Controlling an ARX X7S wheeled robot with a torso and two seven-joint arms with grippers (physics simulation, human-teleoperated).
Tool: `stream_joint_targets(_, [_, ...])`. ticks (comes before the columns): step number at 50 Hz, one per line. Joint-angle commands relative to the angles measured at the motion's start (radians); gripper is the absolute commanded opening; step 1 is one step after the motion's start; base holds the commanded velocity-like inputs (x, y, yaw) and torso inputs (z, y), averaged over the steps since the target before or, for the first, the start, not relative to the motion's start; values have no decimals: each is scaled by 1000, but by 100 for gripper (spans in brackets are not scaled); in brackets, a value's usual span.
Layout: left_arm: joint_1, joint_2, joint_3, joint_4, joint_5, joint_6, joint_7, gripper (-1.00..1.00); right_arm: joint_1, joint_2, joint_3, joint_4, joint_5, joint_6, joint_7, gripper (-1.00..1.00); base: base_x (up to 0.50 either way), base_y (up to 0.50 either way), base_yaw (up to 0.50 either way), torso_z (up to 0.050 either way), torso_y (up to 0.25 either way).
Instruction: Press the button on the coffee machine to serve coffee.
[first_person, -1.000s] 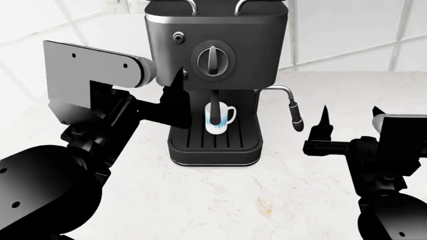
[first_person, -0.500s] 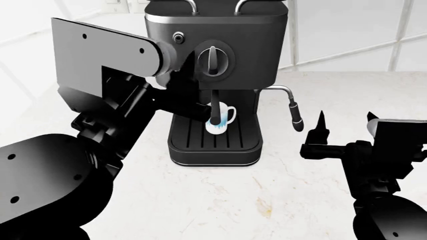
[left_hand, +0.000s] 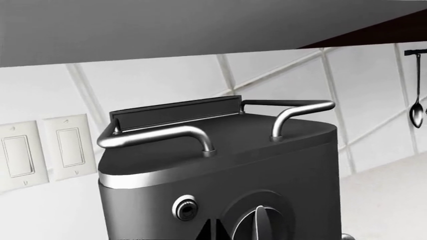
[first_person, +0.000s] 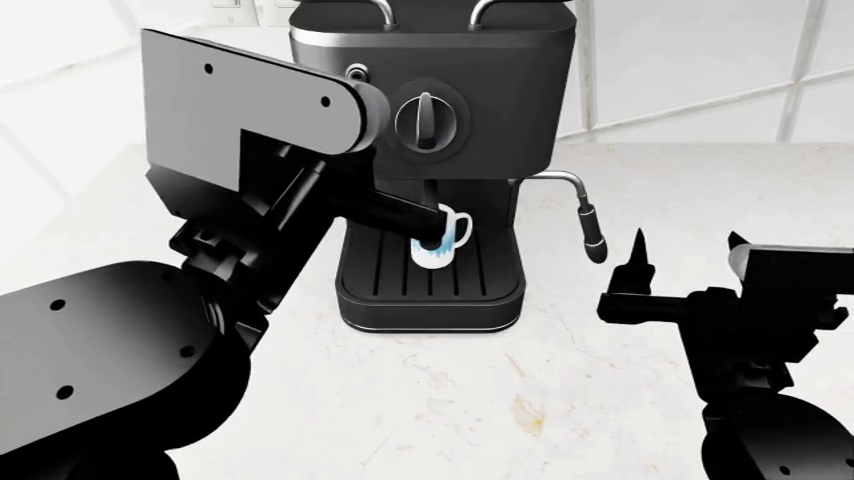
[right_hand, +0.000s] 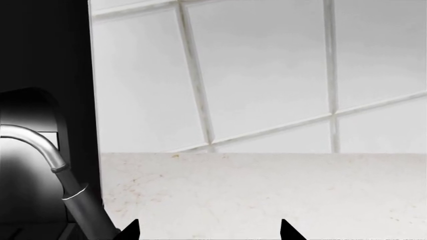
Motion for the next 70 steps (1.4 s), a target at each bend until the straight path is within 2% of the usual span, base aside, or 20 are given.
stream_joint_targets(1, [4, 0, 39, -24, 43, 36, -25, -100, -2, 1, -1, 10, 3, -7, 1, 100, 0, 0, 0, 0, 0])
stream_joint_targets(16, [16, -25, 77, -37, 97, 92, -17, -100, -5, 1, -8, 25, 2, -22, 3, 100, 0, 0, 0, 0, 0])
stream_joint_targets(24, [46, -58, 166, -94, 213, 195, 60, -100, -6, 3, -14, 33, 3, -24, 4, 100, 0, 0, 0, 0, 0])
stream_joint_targets(42, [4, -54, 178, -93, 202, 197, 49, -100, -9, 9, -26, 52, -2, -33, 8, 100, 0, 0, 0, 0, 0])
stream_joint_targets(55, [-10, -54, 134, -37, 105, 157, -6, -100, -5, 10, -27, 49, 1, -28, 16, 100, 0, 0, 0, 0, 0])
stream_joint_targets(65, [-62, -63, 22, 17, -107, 64, -136, -100, 0, 12, -29, 44, 7, -23, 19, 100, 0, 0, 0, 0, 0])
stream_joint_targets(70, [-46, -88, 14, 11, -61, 91, -134, -100, 1, 11, -28, 42, 8, -25, 21, 100, 0, 0, 0, 0, 0])
